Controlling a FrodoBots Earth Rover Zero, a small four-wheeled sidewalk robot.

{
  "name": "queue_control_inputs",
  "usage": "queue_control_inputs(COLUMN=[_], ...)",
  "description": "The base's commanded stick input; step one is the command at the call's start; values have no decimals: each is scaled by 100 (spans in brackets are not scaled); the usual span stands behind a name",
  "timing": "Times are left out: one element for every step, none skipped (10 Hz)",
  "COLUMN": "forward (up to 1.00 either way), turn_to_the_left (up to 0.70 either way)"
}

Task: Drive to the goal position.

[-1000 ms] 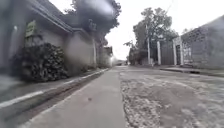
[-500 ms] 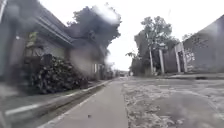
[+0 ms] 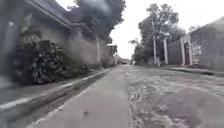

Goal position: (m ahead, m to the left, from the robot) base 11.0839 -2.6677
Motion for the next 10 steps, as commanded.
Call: queue_control_inputs(forward=[70,70,70,70,70,70,70,70,70,70], turn_to_the_left=[0,0,0,0,0,0,0,0,0,0])
